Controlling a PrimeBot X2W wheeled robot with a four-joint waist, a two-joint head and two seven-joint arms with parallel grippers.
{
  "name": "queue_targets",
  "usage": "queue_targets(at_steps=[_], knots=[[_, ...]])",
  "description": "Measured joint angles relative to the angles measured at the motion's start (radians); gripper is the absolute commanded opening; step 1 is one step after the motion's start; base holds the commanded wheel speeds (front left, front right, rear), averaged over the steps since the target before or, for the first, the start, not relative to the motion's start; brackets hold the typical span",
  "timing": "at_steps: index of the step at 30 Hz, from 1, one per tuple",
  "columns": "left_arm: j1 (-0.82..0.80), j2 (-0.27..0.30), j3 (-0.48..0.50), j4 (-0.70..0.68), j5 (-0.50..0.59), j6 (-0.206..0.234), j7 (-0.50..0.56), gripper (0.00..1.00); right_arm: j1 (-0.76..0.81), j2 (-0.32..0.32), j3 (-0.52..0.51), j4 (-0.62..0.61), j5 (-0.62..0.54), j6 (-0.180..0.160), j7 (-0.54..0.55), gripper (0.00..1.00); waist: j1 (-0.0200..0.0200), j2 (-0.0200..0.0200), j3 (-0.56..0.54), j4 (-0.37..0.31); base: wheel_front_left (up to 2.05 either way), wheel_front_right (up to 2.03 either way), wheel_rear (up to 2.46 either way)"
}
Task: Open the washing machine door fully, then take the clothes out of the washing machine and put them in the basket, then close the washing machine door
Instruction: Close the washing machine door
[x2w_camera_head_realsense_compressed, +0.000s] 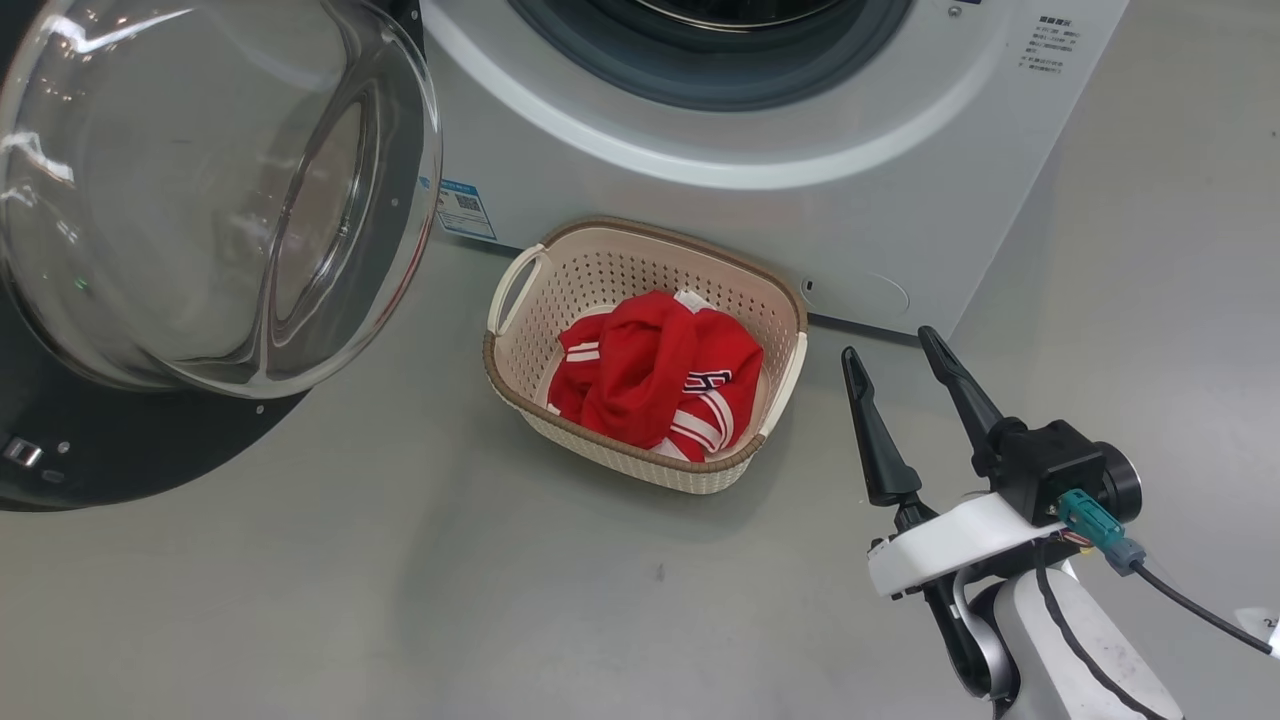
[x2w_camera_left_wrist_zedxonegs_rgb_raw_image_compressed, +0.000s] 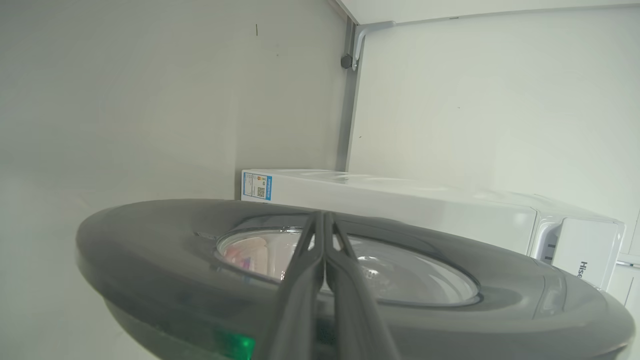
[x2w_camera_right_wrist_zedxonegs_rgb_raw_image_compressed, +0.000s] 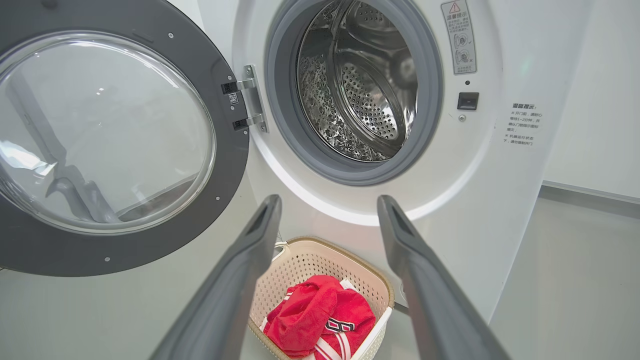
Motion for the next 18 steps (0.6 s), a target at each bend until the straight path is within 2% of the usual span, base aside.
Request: queue_targets(at_steps=[14, 18], knots=[[0.059, -0.060, -0.026, 0.002, -0.009, -0.110, 0.144, 0.00, 0.022, 0.006, 0.004, 0.013, 0.006, -0.006, -0.005, 1.00, 0.0000, 0.0000, -0.038, 0.007, 0.00, 0.00, 0.00], [0.064, -0.078, -0.024, 0.001, -0.024, -0.127, 0.183, 0.00, 0.022, 0.007, 0.007, 0.014, 0.006, -0.006, -0.009, 1.00, 0.0000, 0.0000, -0.042, 0.008, 0.00, 0.00, 0.00]])
